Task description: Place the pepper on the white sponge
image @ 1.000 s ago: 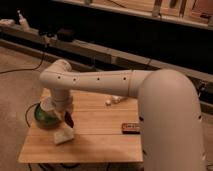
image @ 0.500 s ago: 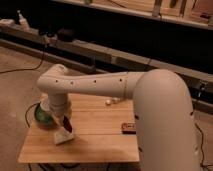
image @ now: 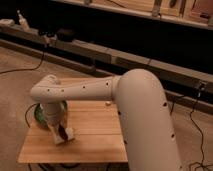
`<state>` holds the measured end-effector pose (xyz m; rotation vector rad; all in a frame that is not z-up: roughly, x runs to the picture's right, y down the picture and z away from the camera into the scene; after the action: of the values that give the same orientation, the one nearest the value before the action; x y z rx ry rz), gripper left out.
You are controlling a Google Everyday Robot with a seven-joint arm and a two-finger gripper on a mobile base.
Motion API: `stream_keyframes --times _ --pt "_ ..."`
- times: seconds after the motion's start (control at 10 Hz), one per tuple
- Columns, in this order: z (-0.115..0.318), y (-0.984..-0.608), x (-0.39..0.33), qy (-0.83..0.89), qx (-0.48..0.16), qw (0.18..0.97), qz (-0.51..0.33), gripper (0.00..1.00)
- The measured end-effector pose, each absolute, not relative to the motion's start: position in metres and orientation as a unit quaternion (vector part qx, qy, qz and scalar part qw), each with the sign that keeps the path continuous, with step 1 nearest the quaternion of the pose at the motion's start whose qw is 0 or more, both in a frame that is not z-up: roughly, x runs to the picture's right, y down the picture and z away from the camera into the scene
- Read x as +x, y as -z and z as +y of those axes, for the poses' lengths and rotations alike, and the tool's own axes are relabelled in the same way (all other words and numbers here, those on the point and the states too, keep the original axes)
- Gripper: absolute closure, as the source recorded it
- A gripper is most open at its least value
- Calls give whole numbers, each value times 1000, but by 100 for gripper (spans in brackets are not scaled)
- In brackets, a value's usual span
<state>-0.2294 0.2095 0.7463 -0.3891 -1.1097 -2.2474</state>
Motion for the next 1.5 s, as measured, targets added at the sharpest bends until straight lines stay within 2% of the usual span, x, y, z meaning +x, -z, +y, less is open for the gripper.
stream_keyframes --times 0.8,0.9,1.3,1.4,1.5 --pt "240 -778 -240 833 -164 302 -433 100" --pt "241 -778 -236 832 -168 307 -430 95" --pt "247 -777 -227 829 -184 309 -427 53" --pt "247 -777 -226 829 -185 311 -427 47" --pt "247 -778 -224 828 -188 313 -426 36"
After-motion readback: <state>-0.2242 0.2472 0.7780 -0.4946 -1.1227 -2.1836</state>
